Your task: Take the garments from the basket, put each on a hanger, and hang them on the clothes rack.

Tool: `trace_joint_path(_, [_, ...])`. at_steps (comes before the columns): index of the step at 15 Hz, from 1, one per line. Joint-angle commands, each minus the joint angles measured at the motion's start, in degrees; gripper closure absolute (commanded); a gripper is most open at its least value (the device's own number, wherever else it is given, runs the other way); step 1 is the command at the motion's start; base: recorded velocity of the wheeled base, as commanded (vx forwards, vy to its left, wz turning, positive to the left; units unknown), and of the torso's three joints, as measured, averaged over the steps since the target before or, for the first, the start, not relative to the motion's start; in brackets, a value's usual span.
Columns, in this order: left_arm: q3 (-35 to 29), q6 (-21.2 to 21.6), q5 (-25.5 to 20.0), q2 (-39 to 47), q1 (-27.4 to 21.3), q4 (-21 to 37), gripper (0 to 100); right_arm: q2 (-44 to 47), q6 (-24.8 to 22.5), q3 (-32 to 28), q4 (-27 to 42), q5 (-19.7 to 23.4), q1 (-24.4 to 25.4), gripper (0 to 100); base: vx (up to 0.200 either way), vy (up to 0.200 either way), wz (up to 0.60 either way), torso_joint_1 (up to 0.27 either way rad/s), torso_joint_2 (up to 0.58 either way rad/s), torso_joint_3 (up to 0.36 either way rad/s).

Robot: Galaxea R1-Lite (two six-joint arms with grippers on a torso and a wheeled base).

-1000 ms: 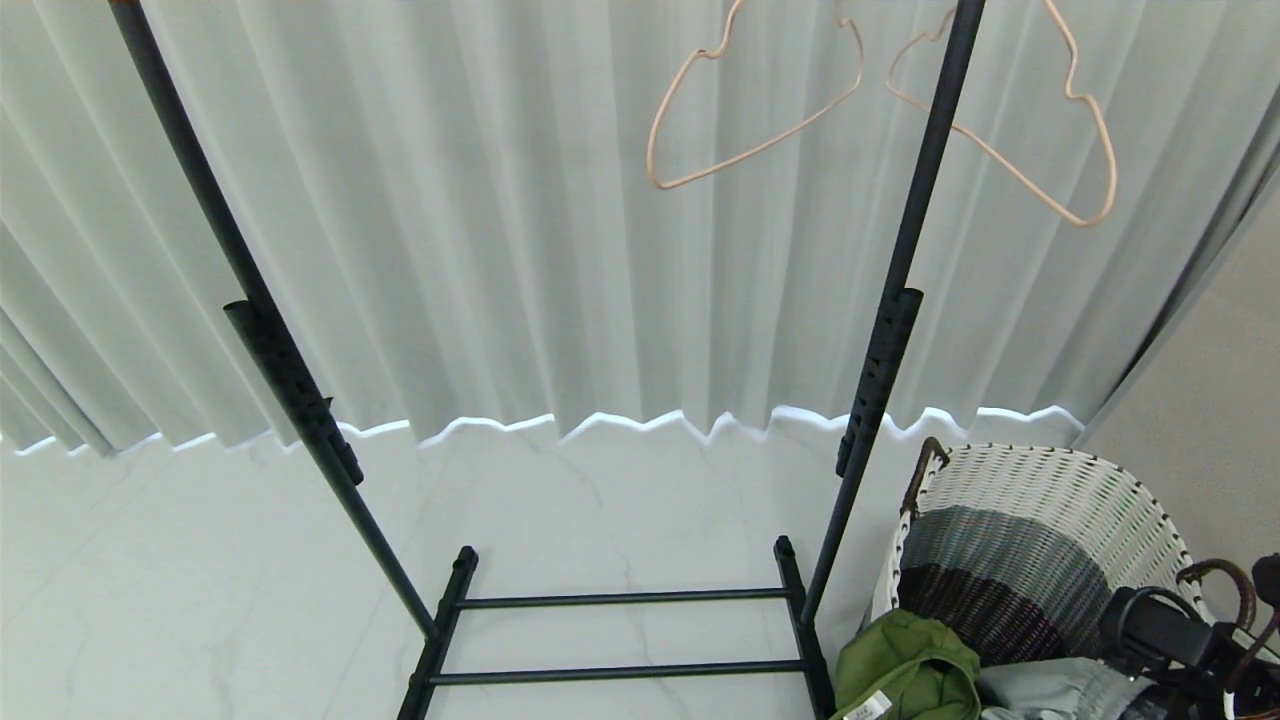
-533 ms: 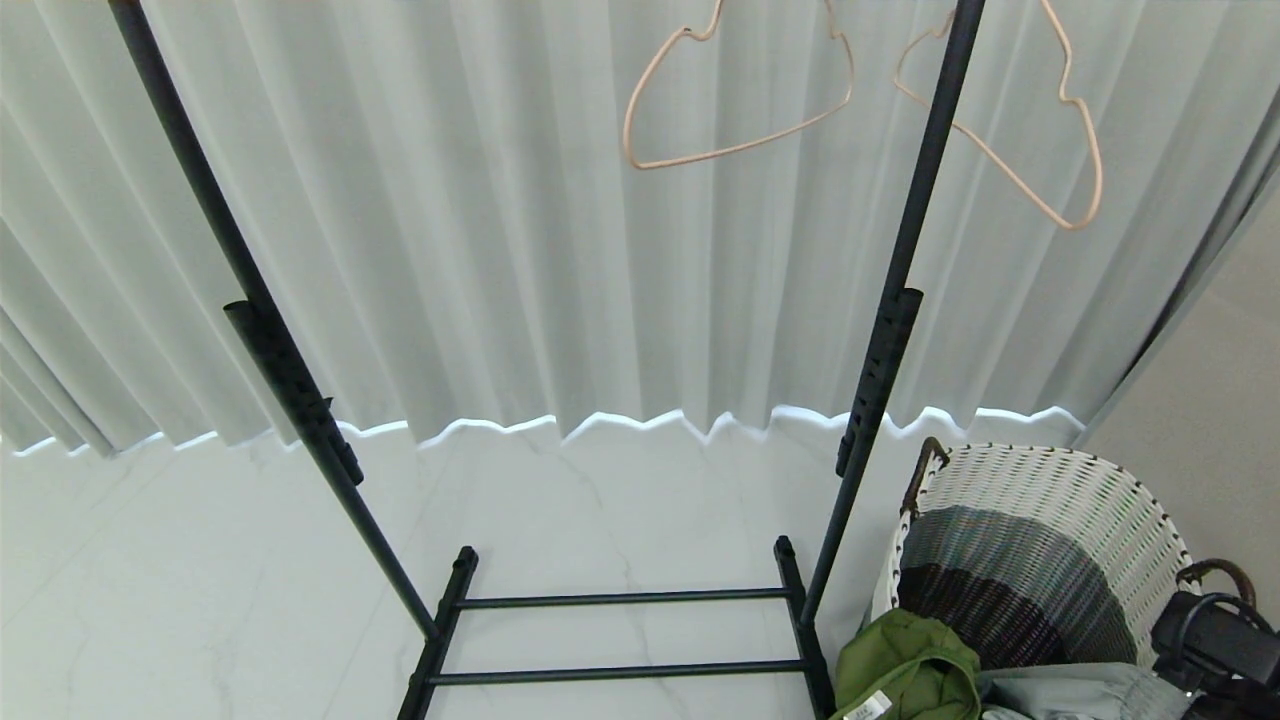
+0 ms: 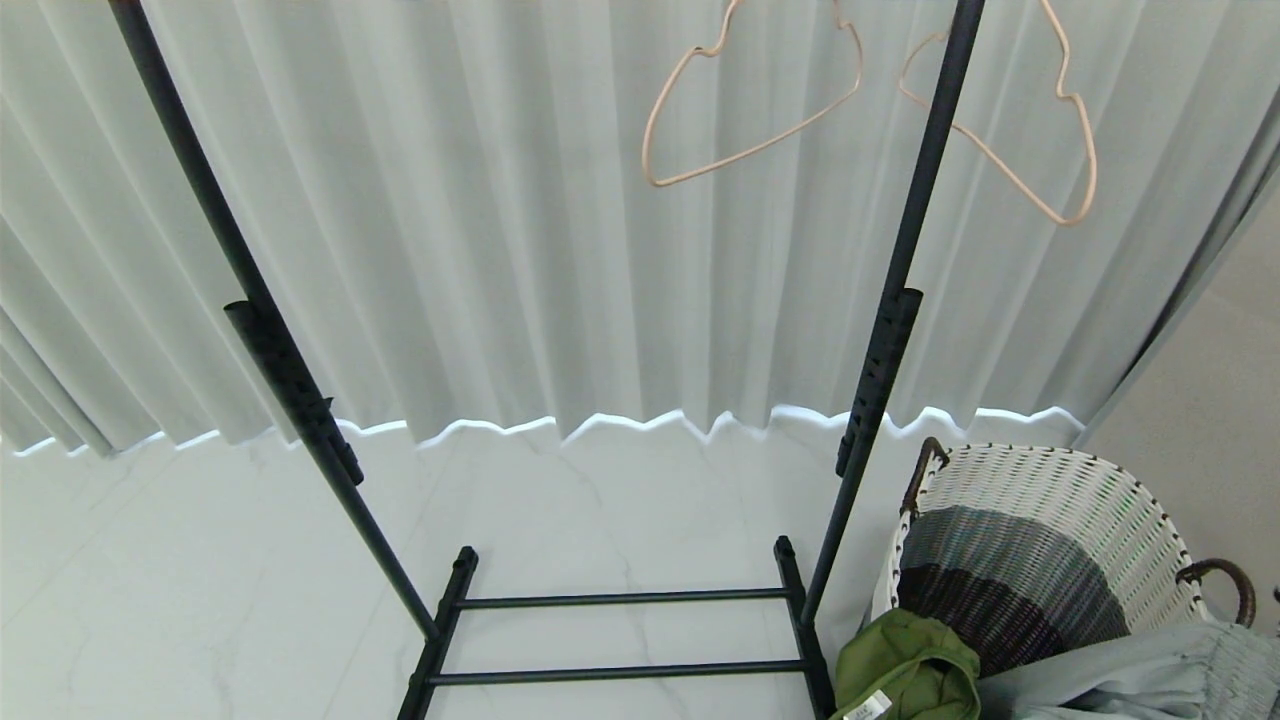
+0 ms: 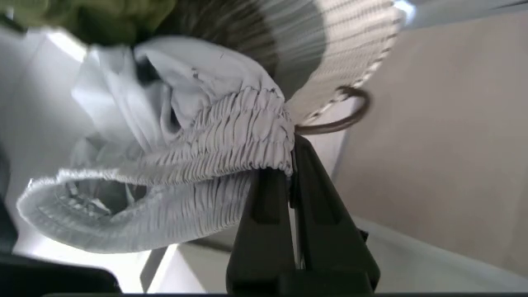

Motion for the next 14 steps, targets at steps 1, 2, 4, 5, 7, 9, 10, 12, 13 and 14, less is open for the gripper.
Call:
trace_joint_path(1, [0.0, 0.0, 0.0, 0.0, 0.0, 0.0, 0, -3.9, 0.6, -0.2, 0.0, 0.0, 0.0, 100, 0.0, 0.0, 0.0, 0.0, 0.0, 0.0])
trace_joint_path(2, [0.0, 0.0, 0.0, 0.0, 0.0, 0.0, 0, -4.5, 0.7, -0.2, 0.0, 0.0, -0.1, 100, 0.0, 0.0, 0.0, 0.0, 0.0, 0.0])
trace_joint_path(4, [0.0, 0.2, 0.0, 0.0, 0.0, 0.0, 0, -4.6, 1.1, -0.3, -0.1, 0.0, -0.1, 100, 0.0, 0.0, 0.0, 0.0, 0.0, 0.0])
trace_joint_path(5, [0.0, 0.2, 0.0, 0.0, 0.0, 0.0, 0, -4.6, 1.1, -0.3, -0.1, 0.0, -0.1, 100, 0.0, 0.0, 0.0, 0.0, 0.0, 0.0])
trace_joint_path(7, [0.0, 0.2, 0.0, 0.0, 0.0, 0.0, 0, -4.7, 1.1, -0.4, -0.2, 0.0, 0.0, 100, 0.0, 0.0, 0.0, 0.0, 0.0, 0.0])
trace_joint_path(9, [0.0, 0.2, 0.0, 0.0, 0.0, 0.0, 0, -4.8, 1.1, -0.5, -0.3, 0.0, 0.0, 100, 0.0, 0.0, 0.0, 0.0, 0.0, 0.0])
trace_joint_path(10, [0.0, 0.2, 0.0, 0.0, 0.0, 0.0, 0, -4.9, 1.1, -0.6, -0.4, 0.1, 0.0, 100, 0.0, 0.0, 0.0, 0.0, 0.0, 0.0])
trace_joint_path(12, [0.0, 0.2, 0.0, 0.0, 0.0, 0.0, 0, -5.6, 1.1, -0.6, -0.4, 0.1, 0.1, 100, -0.2, 0.0, 0.0, 0.01, 0.0, 0.0])
trace_joint_path(13, [0.0, 0.2, 0.0, 0.0, 0.0, 0.0, 0, -6.1, 1.1, -0.4, -0.4, 0.1, 0.1, 100, -0.2, 0.0, 0.0, 0.007, 0.0, -0.002])
trace_joint_path(14, [0.0, 0.2, 0.0, 0.0, 0.0, 0.0, 0, -6.8, 1.1, -0.4, -0.3, 0.1, 0.1, 100, -0.2, 0.0, 0.0, -0.002, 0.01, -0.002])
